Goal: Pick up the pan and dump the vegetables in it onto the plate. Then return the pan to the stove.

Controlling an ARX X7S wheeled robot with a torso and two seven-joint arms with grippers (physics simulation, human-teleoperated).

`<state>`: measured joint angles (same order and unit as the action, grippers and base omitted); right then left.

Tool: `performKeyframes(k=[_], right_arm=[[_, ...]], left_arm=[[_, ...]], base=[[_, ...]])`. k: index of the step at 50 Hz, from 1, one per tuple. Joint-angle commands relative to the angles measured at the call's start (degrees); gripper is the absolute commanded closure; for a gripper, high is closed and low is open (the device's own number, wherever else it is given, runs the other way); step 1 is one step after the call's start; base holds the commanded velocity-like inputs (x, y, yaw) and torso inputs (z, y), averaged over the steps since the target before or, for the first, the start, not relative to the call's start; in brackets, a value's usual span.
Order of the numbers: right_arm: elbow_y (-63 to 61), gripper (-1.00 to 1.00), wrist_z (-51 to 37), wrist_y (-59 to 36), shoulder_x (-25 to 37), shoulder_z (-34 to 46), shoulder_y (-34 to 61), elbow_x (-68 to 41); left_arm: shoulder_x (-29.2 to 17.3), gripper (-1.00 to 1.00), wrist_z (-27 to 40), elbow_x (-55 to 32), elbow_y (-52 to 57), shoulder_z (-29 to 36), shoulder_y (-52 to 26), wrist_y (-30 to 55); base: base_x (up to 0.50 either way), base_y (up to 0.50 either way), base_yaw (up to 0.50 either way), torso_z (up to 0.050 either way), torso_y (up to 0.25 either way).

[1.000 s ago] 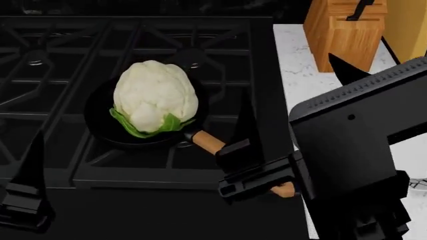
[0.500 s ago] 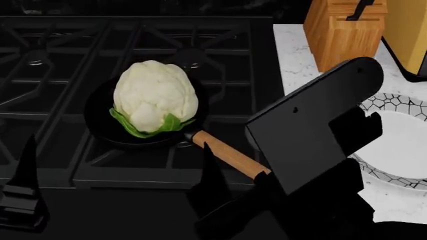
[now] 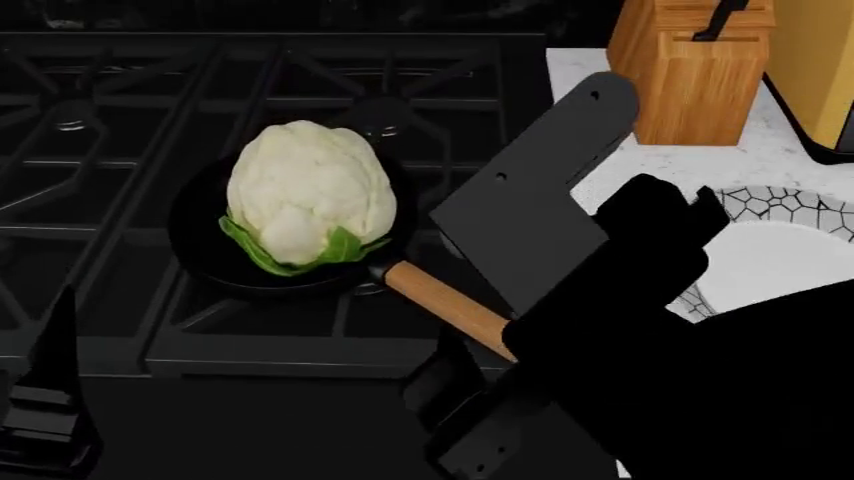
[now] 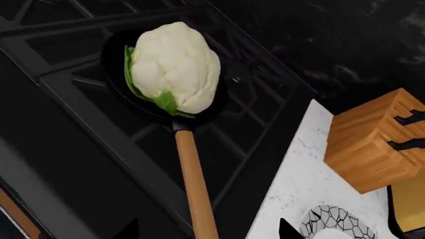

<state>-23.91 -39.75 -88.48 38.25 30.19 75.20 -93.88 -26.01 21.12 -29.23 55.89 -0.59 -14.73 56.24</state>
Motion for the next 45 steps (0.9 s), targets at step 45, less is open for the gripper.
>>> performKeyframes(k=[45], right_arm=[[17.73, -1.0, 29.98, 17.02, -5.04, 26.61, 3.71, 30.66]], left_arm=[[-2.3, -1.0, -0.47, -3.08, -1.14, 1.12, 3.9, -7.99]], base=[[0.0, 0.0, 0.0, 0.0, 0.0]])
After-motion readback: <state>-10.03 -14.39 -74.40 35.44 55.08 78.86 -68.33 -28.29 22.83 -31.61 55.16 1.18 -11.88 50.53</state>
